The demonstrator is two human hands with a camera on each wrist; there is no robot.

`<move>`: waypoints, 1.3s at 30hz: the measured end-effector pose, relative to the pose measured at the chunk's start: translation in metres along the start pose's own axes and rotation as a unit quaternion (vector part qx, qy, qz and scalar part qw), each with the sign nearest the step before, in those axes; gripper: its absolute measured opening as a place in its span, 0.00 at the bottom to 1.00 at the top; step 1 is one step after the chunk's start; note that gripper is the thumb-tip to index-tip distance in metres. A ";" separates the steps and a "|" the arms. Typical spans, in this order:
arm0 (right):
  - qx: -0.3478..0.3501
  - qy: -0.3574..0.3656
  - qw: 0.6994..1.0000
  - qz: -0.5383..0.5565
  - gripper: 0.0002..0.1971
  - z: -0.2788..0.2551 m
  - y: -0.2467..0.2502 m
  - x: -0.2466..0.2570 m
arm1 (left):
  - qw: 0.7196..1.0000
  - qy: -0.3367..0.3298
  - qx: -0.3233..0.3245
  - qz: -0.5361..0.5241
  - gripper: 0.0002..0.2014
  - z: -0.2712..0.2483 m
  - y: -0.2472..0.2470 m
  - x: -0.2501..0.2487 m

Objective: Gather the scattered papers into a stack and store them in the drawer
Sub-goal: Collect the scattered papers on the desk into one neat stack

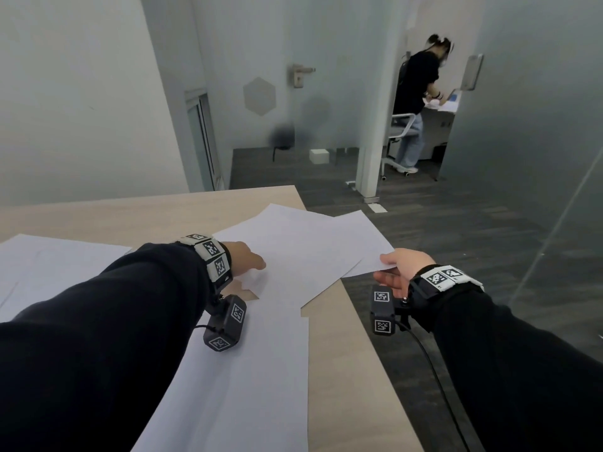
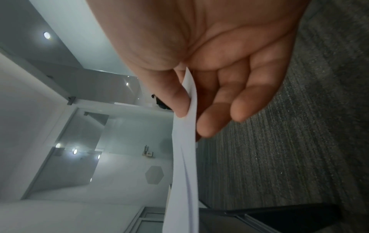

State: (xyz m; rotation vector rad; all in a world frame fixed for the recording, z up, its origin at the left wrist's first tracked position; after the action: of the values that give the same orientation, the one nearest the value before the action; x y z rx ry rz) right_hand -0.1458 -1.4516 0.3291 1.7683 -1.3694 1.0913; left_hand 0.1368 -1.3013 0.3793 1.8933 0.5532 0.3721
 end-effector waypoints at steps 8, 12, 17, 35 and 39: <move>0.052 0.000 0.991 -0.125 0.07 -0.001 -0.025 0.006 | 1.000 0.012 -0.013 -0.022 0.27 0.004 0.002 0.001; 0.038 0.005 0.995 -0.089 0.07 0.004 -0.022 0.008 | 0.999 0.005 -0.020 -0.029 0.27 0.005 0.004 -0.007; 0.027 0.007 0.997 -0.065 0.08 0.007 -0.020 -0.002 | 0.998 0.024 -0.027 -0.044 0.30 0.002 0.005 -0.006; 0.121 -0.019 0.985 -0.120 0.49 0.011 -0.027 0.000 | 0.999 0.029 -0.015 -0.024 0.33 -0.013 0.008 -0.015; 0.143 0.007 0.989 -0.041 0.56 0.004 -0.026 0.001 | 0.999 0.036 -0.028 -0.015 0.35 -0.024 0.011 -0.023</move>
State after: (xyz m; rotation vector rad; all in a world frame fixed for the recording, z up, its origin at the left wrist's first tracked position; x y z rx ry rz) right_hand -0.1193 -1.4491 0.3286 1.9954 -1.1645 1.3048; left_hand 0.1080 -1.2980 0.3986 1.8206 0.6126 0.4320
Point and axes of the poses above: each hand's wrist, its own z-axis towards the middle knuckle, its own y-axis out of the back of the hand, x = y × z, the point moved 3 cm from there along z, towards the middle knuckle
